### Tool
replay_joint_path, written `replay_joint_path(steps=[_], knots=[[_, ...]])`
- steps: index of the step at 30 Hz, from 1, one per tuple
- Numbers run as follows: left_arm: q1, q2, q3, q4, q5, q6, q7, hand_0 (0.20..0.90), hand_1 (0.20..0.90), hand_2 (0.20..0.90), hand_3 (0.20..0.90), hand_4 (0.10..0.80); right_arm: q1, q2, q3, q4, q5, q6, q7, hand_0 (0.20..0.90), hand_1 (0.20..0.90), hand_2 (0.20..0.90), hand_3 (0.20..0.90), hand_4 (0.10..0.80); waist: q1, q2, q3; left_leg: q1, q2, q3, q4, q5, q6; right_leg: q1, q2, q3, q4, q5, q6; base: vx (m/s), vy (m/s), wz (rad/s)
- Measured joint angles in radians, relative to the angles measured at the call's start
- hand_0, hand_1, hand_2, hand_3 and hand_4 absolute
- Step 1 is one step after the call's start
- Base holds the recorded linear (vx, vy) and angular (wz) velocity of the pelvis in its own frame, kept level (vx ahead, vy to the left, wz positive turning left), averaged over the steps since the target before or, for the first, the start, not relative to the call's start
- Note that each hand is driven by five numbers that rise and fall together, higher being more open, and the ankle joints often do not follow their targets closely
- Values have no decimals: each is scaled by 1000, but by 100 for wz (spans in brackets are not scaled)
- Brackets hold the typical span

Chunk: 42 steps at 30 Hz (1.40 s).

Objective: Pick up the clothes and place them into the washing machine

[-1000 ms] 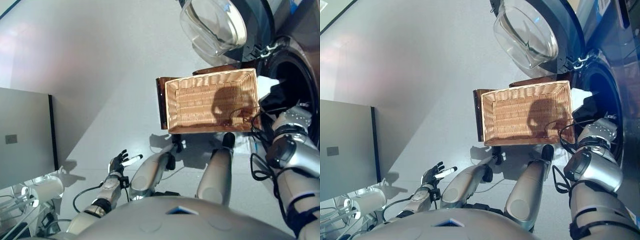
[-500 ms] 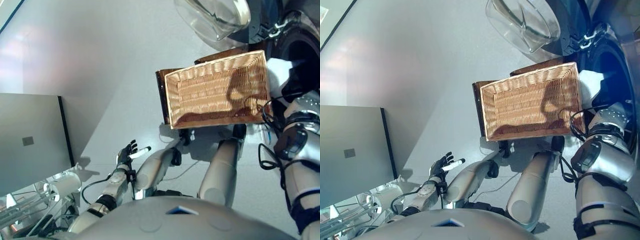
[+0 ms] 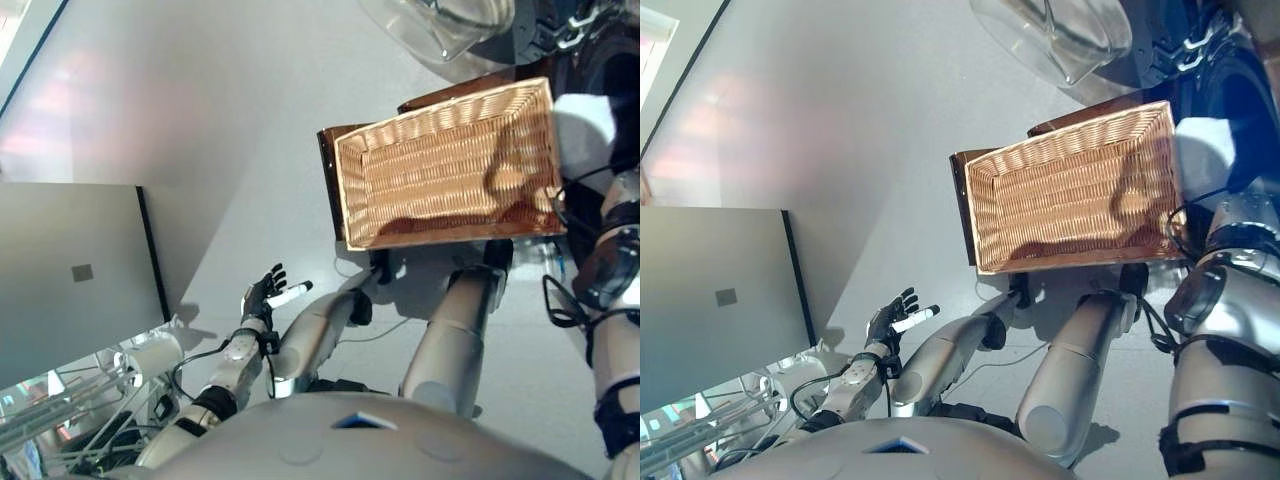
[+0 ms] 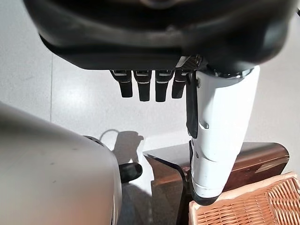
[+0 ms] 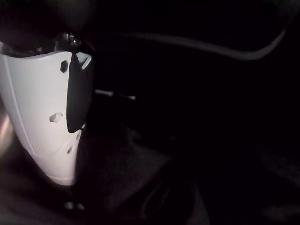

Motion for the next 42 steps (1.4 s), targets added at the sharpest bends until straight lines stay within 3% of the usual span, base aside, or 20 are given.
replay_joint_path(steps=[9,16,17,18,27,29,38,42], knots=[[20,0,-34,-69,-19,-4,1,900,900,900,900,800,-54,-23,-34,-2,-63,-9,-137,200,200,200,200,300,13,8,-2,-16,-18,11,1,0,-7,-41,-5,35,32,-10,1,25,13,1],[22,0,-37,-92,-32,-4,1,900,900,900,900,800,-70,-40,-49,-21,-93,-9,-195,200,200,200,200,300,20,20,-11,-16,-29,32,-1,-3,6,-46,-10,56,16,-3,16,47,33,-5],[22,0,-37,-91,-32,-4,1,900,900,900,900,800,-70,-40,-49,-22,-100,-9,-195,480,480,480,480,500,20,22,-12,-16,-29,33,-1,-4,7,-45,-10,57,14,-3,16,47,34,-6],[22,0,-37,-91,-32,-4,1,900,900,900,900,800,-69,-40,-49,-22,-109,-8,-195,900,900,900,900,800,21,23,-13,-14,-29,33,-1,-4,7,-43,-10,57,13,-1,19,51,31,-3],[20,-1,-34,-36,-30,-4,3,900,900,900,900,800,-41,-17,-38,-31,-128,-9,-163,900,900,900,900,800,15,48,-31,41,-30,39,-18,-10,15,13,-9,59,-15,1,24,43,29,-8],[19,-2,-33,-18,-30,-4,7,900,900,900,900,800,-29,-1,-40,-48,-135,-7,-149,900,900,900,900,800,6,48,-31,46,-29,42,-18,-10,16,19,-6,60,-21,9,36,20,21,-5],[20,-5,-30,21,-29,-4,8,900,900,900,900,800,96,61,-67,-176,-178,-6,-153,900,900,900,900,800,-23,46,-29,91,-28,43,-21,-24,24,78,-8,56,-59,12,35,5,10,-6],[20,-5,-19,21,-13,-4,8,900,900,900,900,800,200,75,-34,-236,-396,33,-190,900,900,900,900,800,-26,44,-29,91,-26,43,-18,-25,25,81,-6,54,-61,14,36,-17,-10,0]])
